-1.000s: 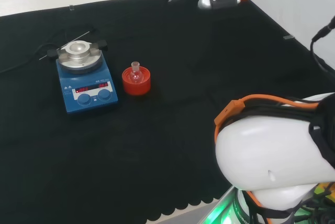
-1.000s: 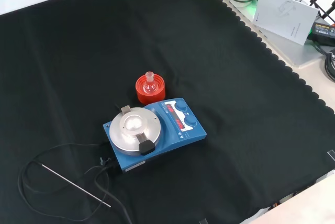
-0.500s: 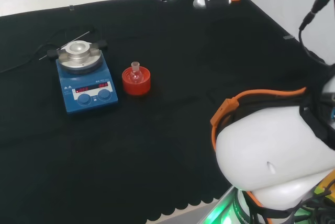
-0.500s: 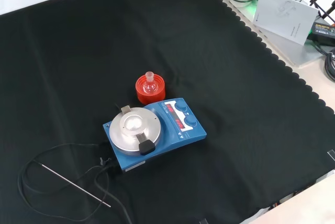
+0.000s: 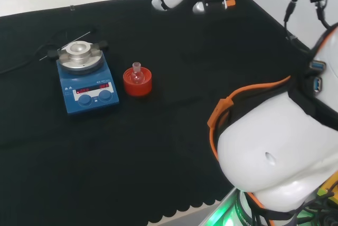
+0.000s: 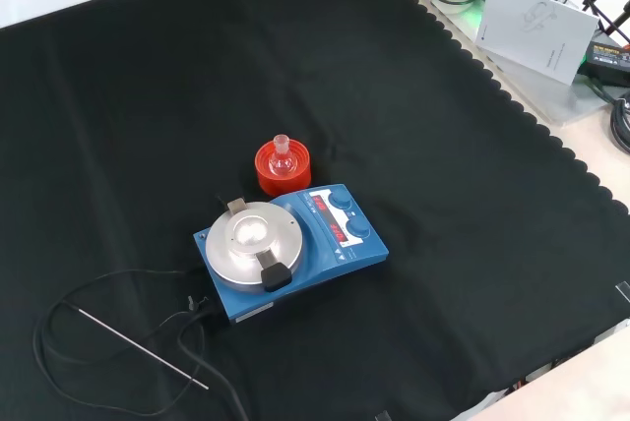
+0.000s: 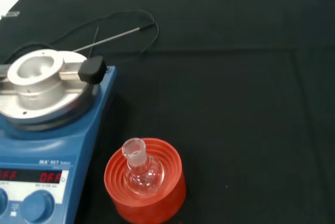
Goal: Pick up the round-bottom flask.
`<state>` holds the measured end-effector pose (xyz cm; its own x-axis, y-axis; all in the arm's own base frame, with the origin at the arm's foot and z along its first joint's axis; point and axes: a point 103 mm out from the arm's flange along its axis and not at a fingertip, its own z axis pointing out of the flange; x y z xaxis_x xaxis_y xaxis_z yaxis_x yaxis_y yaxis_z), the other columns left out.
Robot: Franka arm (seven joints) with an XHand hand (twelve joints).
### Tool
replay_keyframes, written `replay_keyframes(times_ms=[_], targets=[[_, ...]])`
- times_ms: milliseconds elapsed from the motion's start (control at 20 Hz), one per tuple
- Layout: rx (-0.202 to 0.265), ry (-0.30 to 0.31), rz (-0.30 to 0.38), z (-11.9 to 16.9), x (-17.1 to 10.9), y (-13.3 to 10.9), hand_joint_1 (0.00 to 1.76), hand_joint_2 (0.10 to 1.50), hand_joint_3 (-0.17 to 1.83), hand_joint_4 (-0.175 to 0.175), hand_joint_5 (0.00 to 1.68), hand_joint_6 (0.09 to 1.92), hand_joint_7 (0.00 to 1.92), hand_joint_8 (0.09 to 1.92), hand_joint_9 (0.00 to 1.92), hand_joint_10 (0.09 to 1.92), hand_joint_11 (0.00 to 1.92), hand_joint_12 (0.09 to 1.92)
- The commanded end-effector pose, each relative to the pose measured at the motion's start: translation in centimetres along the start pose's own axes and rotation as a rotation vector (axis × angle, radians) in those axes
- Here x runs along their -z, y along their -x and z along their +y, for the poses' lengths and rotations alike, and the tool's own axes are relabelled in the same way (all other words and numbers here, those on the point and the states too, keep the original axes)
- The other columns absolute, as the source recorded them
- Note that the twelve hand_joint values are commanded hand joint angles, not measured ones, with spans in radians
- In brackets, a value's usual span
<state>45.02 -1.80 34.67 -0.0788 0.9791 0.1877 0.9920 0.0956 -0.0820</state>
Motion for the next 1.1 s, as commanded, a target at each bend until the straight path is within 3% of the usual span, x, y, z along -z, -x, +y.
replay_keyframes(times_ms=[50,550,1100], targets=[[0.039,-0.031,0.029,3.1,-3.0,1.3,0.7,0.47,0.82,-0.115,0.3,0.1,0.23,0.96,0.28,1.02,0.08,1.51],[0.083,-0.115,0.041,5.2,-7.0,0.6,0.68,0.45,0.81,-0.121,0.31,0.13,0.27,0.97,0.35,1.0,0.16,1.49],[0.145,-0.19,0.069,6.1,-9.7,-2.8,0.66,0.45,0.79,-0.122,0.28,0.2,0.27,0.98,0.33,0.99,0.14,1.49]])
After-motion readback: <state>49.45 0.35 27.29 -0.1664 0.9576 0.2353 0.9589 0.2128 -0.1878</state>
